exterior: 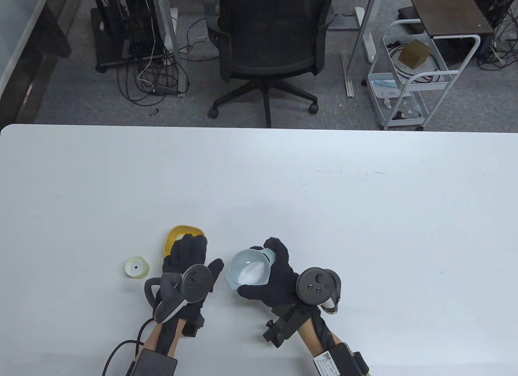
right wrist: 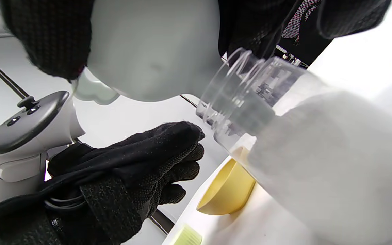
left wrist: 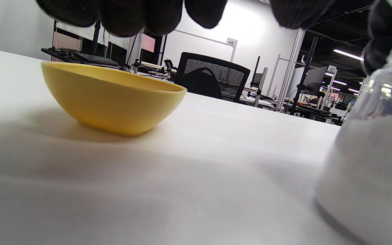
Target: Unscrew the press dispenser and pour salt into it
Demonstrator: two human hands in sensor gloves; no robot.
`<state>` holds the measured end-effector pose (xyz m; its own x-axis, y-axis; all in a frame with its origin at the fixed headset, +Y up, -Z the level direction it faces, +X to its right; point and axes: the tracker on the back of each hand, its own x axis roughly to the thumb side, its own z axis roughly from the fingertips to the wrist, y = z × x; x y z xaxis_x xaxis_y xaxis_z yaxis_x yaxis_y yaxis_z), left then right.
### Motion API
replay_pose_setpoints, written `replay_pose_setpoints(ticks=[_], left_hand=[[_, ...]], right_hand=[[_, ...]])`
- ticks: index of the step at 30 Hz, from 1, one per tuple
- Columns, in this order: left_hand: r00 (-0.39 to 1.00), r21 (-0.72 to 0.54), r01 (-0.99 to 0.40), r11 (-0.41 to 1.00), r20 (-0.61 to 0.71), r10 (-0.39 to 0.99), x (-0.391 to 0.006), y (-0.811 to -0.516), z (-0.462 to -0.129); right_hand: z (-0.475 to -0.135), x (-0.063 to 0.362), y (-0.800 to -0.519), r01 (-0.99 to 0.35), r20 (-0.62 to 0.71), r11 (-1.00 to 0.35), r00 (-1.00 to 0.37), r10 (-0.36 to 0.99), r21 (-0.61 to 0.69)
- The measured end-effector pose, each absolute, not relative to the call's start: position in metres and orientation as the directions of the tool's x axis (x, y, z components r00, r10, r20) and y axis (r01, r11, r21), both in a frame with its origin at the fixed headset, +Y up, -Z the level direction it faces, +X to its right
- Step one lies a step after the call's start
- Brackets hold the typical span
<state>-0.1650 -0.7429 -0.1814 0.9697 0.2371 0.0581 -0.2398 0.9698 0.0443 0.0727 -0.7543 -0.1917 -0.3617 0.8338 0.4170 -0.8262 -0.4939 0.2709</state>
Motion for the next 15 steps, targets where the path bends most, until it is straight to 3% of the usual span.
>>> replay_pose_setpoints(ticks=[2, 4, 6, 15], left_hand=[[0.97, 0.046, -0.237, 0.97, 0.058, 0.235, -0.1649, -0.7429, -0.1812], [0.97, 0.045, -0.237, 0.97, 0.062, 0.234, -0.1644, -0.7431, -0.181], [0.971, 0.042, -0.234, 0.971, 0.064, 0.232, -0.1636, -0.7433, -0.1811], [0.969, 0.041, -0.242, 0.969, 0.061, 0.239, -0.1648, -0.7441, -0.1815]], right_hand=[[-0.1914, 0.0758, -0.7666, -0.77, 0.445, -0.587, -0.447, 0.776, 0.25], [-0.1923, 0.0718, -0.7658, -0.841, 0.39, -0.472, -0.354, 0.85, 0.266], [-0.1926, 0.073, -0.7657, -0.814, 0.426, -0.52, -0.386, 0.818, 0.26], [-0.1929, 0.0729, -0.7652, -0.815, 0.411, -0.509, -0.378, 0.83, 0.277]])
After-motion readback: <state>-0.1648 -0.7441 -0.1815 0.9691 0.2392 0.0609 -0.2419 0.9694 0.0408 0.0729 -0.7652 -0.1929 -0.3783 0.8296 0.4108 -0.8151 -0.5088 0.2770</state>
